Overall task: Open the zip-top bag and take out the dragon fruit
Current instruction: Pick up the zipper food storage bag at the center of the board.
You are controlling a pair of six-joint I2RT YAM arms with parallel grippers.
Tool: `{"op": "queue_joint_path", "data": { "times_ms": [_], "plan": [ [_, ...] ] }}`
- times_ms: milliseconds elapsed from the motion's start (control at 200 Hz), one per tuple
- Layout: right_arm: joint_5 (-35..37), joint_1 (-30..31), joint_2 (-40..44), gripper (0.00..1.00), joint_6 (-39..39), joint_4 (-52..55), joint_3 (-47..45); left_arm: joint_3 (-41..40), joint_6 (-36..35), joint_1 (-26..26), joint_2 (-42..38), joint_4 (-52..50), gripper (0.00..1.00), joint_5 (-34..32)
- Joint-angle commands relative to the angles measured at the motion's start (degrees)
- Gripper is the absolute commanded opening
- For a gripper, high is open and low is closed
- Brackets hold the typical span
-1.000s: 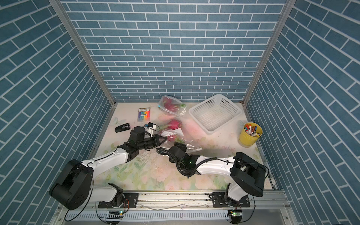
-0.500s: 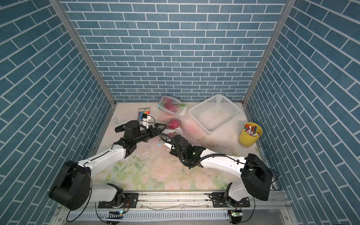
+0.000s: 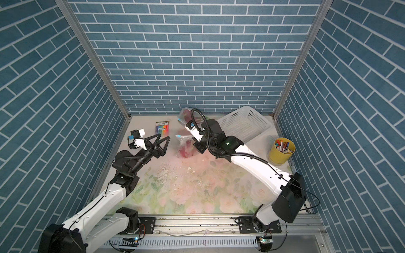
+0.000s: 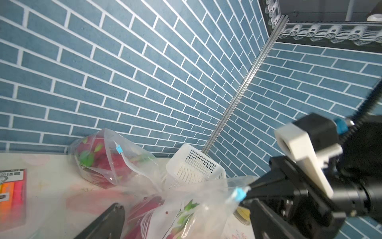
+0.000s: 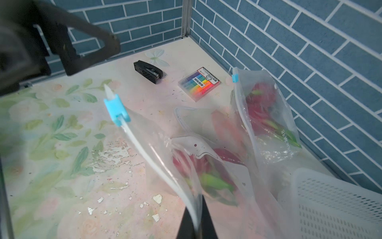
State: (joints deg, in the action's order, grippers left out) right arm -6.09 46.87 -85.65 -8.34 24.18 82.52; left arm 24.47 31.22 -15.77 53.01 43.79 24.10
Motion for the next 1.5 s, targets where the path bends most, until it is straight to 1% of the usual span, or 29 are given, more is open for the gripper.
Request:
{"op": "queue_joint_path", "data": {
  "times_ms": [0,85,155,260,380,470,500,590,675,830,925,985,1165,1425,1495],
  "plan": [
    [-7.3,-1.6,-1.4,0.00,4.4,7.5,4.3,-1.0,-3.6,0.2,-1.2,9.4,0.96,2.6],
    [-9.9,-3.2,-2.4,0.00,5.4,9.5,6.3,1.0,-4.1,0.2,0.3,9.9,0.90,7.1],
    [-11.2,-3.7,-3.1,0.00,5.3,10.9,7.2,2.7,-3.4,0.2,2.9,12.0,0.76,11.6],
    [-12.0,-4.2,-3.3,0.00,5.1,11.2,7.3,4.5,-2.0,0.2,7.1,15.5,0.60,17.0],
    [-11.9,-4.6,-3.4,0.00,5.0,11.2,6.8,6.6,-1.1,-0.1,10.9,18.9,0.49,19.3],
    [-11.9,-4.8,-3.5,0.00,5.1,11.1,6.7,7.7,0.2,-0.6,13.3,21.2,0.38,21.3],
    [-11.8,-4.9,-3.6,0.00,5.1,11.1,6.7,8.1,0.6,-0.9,14.1,21.5,0.36,22.1],
    [-11.4,-5.0,-3.5,0.00,5.2,10.8,6.4,8.9,1.0,-1.8,15.9,21.5,0.35,23.1],
    [-11.4,-5.1,-3.4,0.00,5.2,10.5,6.3,9.1,1.1,-2.1,17.4,21.5,0.27,23.1],
    [-10.8,-5.1,-2.7,0.00,4.9,10.6,5.9,9.9,1.6,-2.1,18.7,21.6,0.27,22.2],
    [-11.3,-5.2,-2.0,0.00,4.8,10.0,5.2,10.1,1.3,-2.1,19.2,21.5,0.34,20.9],
    [-11.4,-5.2,-2.0,0.00,4.8,9.7,4.9,10.7,1.6,-2.1,19.7,21.6,0.36,21.0],
    [-10.8,-5.2,-2.0,0.00,4.6,9.7,4.7,12.0,4.4,-2.2,22.2,23.7,0.35,23.7],
    [-9.8,-5.2,-0.8,0.00,4.4,9.2,3.9,12.4,4.7,-2.4,24.7,22.7,0.35,25.6],
    [-9.4,-5.3,-0.6,0.00,4.2,9.2,3.6,12.5,5.0,-2.4,25.1,22.6,0.33,25.8]
  ]
}}
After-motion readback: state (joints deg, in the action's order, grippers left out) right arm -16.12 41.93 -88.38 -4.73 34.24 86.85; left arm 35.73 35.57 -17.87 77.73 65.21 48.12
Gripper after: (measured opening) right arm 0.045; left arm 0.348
